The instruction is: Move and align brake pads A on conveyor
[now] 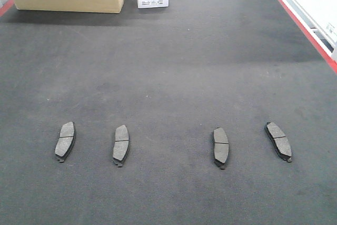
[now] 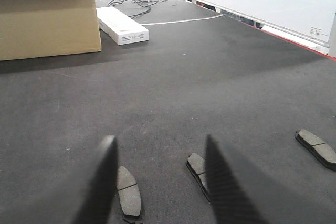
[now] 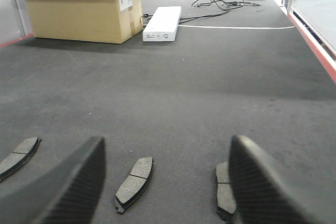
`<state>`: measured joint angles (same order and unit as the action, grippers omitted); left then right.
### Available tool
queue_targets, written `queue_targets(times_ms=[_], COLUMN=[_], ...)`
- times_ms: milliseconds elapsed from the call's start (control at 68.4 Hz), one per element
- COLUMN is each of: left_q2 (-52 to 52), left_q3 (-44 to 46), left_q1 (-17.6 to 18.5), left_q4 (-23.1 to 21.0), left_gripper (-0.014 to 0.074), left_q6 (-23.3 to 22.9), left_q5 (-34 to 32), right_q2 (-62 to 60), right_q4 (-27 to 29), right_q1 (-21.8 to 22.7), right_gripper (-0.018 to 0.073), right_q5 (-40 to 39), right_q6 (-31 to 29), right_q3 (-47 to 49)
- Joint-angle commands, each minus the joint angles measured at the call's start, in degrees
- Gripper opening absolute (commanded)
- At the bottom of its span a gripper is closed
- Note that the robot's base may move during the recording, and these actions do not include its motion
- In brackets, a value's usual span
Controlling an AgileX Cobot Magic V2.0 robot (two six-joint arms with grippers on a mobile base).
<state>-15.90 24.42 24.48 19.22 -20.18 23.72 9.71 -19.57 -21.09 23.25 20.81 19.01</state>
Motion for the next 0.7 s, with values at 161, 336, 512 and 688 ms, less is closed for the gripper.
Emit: queue_targets(times_ms=[161, 336, 512, 688], left_q2=[-0.5, -0.5, -0.5, -0.5], left_q3=[1.4, 1.4, 1.4, 1.4], left_q1=[0.2, 0.2, 0.2, 0.2], left_q4=[0.1, 0.1, 0.1, 0.1], left_gripper=[-0.0009, -0.0008, -0.0008, -0.0006], left_q6=[-0.5, -0.5, -0.5, -0.5], left_q5=[-3.7, -3.5, -3.5, -3.5], right_q2=[0.6, 0.6, 0.6, 0.6], right_q4=[-1.4, -1.3, -1.3, -1.3], right_q1=[0.3, 0.3, 0.3, 0.3], right_gripper=[0.0028, -0.0009, -0.0009, -0.0009], right_q5=[-4.3, -4.3, -4.3, -4.3], right_q6=[-0.6, -0.6, -0.6, -0.6], right_q3=[1.5, 1.5, 1.5, 1.5])
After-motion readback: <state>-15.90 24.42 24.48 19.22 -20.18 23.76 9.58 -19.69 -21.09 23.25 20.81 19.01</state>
